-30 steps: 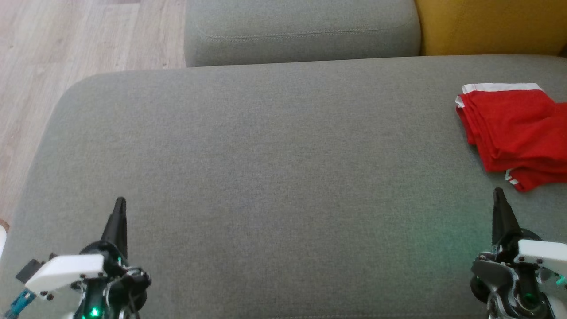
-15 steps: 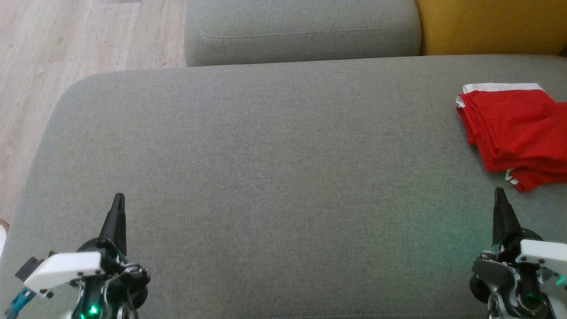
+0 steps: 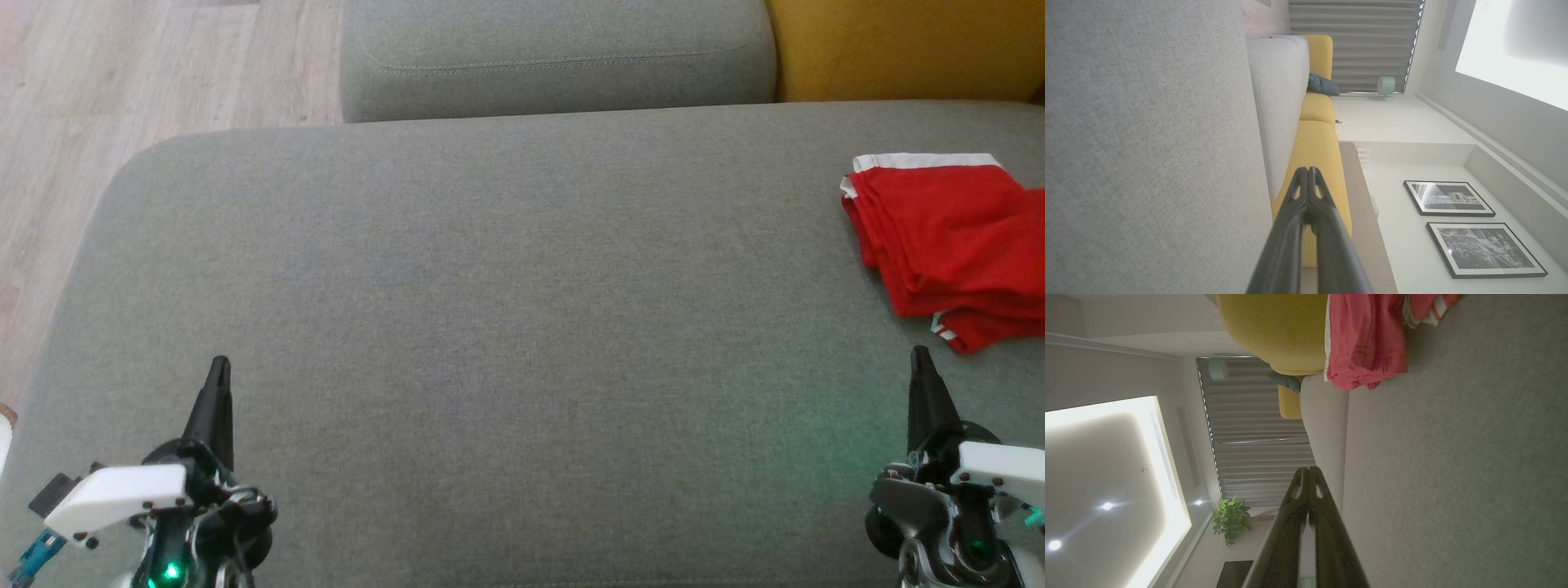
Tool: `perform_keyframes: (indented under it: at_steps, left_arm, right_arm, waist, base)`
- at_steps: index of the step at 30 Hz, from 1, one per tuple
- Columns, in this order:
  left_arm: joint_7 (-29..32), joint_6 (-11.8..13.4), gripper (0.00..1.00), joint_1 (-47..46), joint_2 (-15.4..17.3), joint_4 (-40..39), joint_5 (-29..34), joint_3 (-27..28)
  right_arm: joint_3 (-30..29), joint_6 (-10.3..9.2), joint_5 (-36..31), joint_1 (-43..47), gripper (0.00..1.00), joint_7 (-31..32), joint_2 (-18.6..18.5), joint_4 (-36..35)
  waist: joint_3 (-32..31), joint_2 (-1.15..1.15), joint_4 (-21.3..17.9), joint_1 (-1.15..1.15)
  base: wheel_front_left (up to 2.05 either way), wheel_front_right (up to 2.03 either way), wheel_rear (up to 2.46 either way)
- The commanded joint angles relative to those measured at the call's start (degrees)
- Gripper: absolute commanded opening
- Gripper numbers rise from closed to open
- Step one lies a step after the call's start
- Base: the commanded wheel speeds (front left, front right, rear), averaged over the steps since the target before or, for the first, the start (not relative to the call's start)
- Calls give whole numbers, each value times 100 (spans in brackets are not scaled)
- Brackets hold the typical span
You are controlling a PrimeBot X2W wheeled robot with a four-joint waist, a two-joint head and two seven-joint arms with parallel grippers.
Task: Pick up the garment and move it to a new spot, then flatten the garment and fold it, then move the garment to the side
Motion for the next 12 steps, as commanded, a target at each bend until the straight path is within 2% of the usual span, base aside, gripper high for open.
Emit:
perform_keyframes:
  at_steps: [1, 12]
  left_arm:
    - [18, -41, 0, -305, 44, -201, 22, 241]
    - [30, -41, 0, -306, 33, -201, 35, 257]
  right_arm:
    - [117, 39, 41, -299, 0, 33, -32, -218]
    - [117, 39, 42, -299, 0, 33, -32, -218]
  waist:
    - [0, 0, 0, 0]
    - [0, 0, 0, 0]
  base:
    - [0, 0, 0]
    - [0, 0, 0]
